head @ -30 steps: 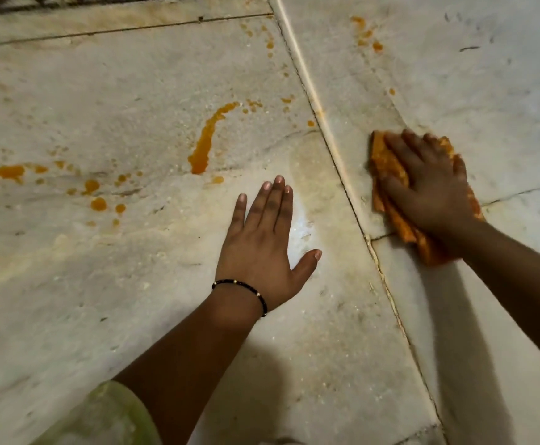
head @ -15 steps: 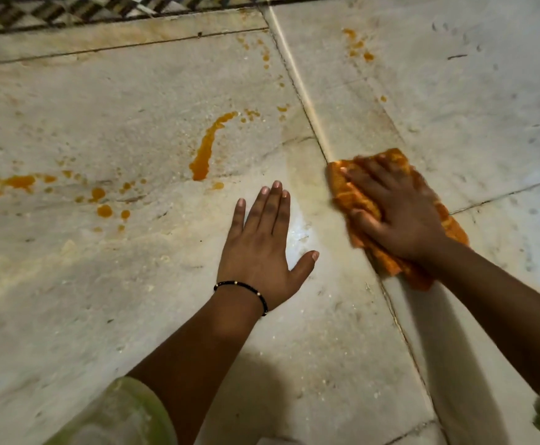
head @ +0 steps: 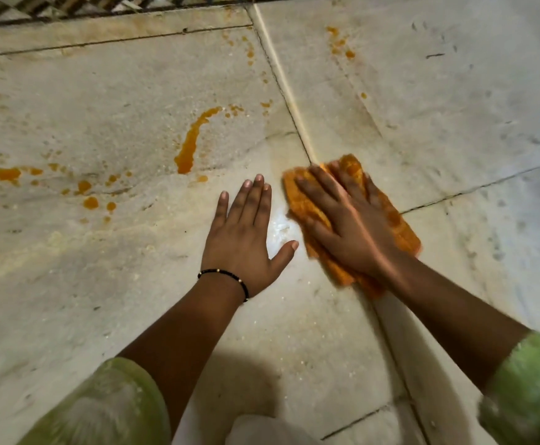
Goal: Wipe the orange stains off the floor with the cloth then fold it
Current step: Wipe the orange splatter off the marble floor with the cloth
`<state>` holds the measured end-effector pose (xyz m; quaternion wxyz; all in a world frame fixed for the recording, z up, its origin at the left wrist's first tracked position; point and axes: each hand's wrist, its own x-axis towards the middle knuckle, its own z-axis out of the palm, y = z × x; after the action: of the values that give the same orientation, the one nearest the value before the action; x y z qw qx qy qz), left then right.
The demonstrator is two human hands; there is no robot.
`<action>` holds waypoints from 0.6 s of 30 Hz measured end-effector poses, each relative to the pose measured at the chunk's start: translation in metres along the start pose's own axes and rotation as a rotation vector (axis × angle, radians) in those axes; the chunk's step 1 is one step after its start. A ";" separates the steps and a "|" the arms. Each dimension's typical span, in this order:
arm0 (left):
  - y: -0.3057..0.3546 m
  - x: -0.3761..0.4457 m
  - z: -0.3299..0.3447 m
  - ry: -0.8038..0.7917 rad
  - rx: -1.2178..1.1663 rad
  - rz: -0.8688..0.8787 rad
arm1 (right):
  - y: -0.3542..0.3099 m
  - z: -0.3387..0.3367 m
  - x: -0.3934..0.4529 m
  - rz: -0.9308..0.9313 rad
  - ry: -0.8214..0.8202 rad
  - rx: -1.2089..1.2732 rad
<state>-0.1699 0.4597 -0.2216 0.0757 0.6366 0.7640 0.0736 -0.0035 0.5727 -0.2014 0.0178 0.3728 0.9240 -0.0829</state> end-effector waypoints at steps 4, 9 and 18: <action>0.000 0.001 0.003 0.014 -0.006 0.007 | 0.072 -0.010 -0.048 0.175 -0.008 0.014; 0.002 -0.001 0.003 -0.001 -0.004 -0.011 | 0.110 -0.019 0.038 0.586 0.077 0.092; 0.002 0.000 0.001 0.008 0.004 -0.009 | 0.019 -0.008 0.012 -0.007 -0.029 0.043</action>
<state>-0.1679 0.4598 -0.2223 0.0718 0.6329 0.7674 0.0740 0.0012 0.5958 -0.1976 0.0228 0.3684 0.9231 -0.1083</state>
